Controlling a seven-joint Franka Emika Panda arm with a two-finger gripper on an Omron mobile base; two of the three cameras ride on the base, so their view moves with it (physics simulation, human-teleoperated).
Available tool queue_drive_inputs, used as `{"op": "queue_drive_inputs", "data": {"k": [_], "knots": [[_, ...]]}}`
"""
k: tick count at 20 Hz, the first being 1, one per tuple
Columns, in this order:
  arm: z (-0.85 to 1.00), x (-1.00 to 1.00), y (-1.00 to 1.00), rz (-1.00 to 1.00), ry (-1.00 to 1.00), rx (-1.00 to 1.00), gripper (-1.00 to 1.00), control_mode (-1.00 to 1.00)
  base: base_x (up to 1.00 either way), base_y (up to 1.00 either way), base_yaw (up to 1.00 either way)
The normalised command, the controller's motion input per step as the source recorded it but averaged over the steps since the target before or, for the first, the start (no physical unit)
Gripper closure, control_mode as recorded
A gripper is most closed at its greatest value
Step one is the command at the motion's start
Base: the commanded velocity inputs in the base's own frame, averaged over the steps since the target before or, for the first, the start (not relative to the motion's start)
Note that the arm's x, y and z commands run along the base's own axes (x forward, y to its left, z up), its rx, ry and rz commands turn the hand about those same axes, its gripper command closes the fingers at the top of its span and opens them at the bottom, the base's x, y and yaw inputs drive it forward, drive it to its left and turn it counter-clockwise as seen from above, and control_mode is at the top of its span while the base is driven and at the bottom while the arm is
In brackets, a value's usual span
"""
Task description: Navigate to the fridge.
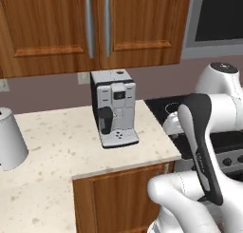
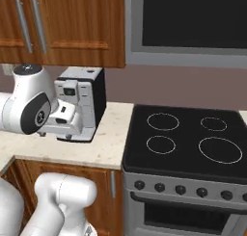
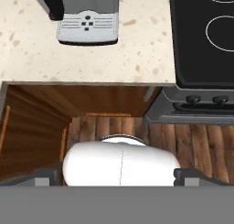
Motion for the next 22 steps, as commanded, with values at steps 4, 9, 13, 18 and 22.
{"op": "queue_drive_inputs", "data": {"k": [4, 9, 13, 18, 22], "knots": [[0.00, 0.00, 0.00, 0.00, 0.00, 0.00, -1.00, 1.00, 0.00, -0.68, -0.50], [0.00, 0.00, 0.00, 0.00, 0.00, 0.00, -1.00, 1.00, 0.00, -0.64, -0.70], [0.00, 0.00, 0.00, 0.00, 0.00, 0.00, -1.00, 1.00, 0.00, -0.51, -0.83], [0.00, 0.00, 0.00, 0.00, 0.00, 0.00, -1.00, 1.00, 0.00, -0.39, -0.87], [0.00, 0.00, 0.00, 0.00, 0.00, 0.00, -1.00, 1.00, 0.00, -0.32, -0.88]]}}
